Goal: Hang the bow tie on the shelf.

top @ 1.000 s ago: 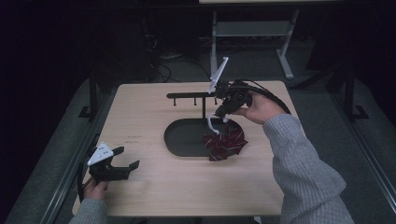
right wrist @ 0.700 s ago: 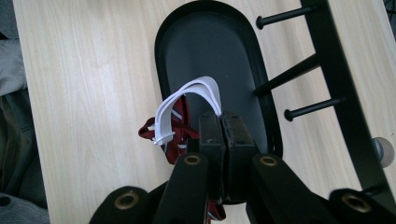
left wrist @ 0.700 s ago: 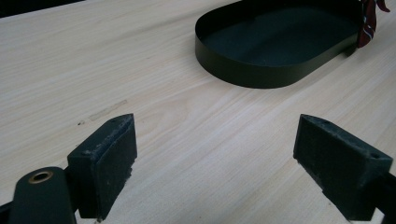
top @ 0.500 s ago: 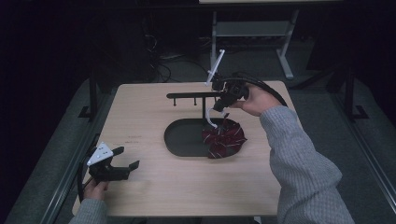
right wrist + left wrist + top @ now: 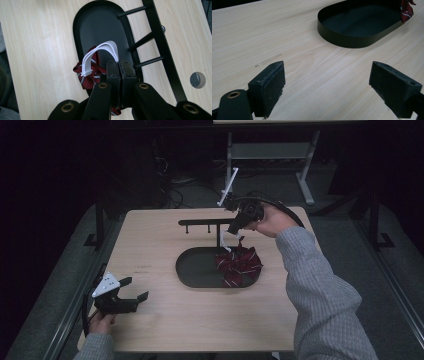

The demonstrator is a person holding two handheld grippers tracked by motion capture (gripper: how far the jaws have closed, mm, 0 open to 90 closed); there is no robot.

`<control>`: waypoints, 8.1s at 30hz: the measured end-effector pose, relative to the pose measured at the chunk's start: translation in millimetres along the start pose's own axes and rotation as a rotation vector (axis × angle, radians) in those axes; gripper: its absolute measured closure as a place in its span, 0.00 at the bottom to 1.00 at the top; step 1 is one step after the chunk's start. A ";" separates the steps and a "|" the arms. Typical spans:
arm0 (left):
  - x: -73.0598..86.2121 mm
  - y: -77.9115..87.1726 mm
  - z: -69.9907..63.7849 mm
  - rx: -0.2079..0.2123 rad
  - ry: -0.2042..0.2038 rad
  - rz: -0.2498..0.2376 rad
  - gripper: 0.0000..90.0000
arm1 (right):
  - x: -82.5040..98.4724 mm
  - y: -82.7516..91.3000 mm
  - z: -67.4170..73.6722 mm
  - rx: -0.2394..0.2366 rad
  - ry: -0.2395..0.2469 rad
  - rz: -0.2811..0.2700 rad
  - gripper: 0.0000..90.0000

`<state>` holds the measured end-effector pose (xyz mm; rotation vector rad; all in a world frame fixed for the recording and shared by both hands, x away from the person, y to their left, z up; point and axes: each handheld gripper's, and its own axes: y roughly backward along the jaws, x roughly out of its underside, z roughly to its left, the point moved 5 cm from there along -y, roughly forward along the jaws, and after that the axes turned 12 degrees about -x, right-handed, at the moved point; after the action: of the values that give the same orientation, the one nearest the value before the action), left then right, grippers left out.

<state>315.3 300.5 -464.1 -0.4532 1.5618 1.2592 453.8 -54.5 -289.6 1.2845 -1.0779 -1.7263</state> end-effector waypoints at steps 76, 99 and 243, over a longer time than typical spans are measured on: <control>0.3 0.0 0.6 0.003 0.000 -0.002 0.14 | 17.2 -13.8 -47.8 -0.002 -0.147 0.000 0.92; 0.2 -0.6 -0.3 0.001 -0.002 0.000 0.14 | 24.1 -12.3 -40.4 -0.027 -0.140 -0.019 0.87; 1.4 -2.2 -8.5 0.014 -0.034 0.029 0.14 | 162.7 -73.7 54.1 -0.113 -0.182 -0.160 0.57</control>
<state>312.5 292.6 -467.0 -0.3996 1.5524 1.2708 356.8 -160.7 -408.5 1.1878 -0.9838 -2.0273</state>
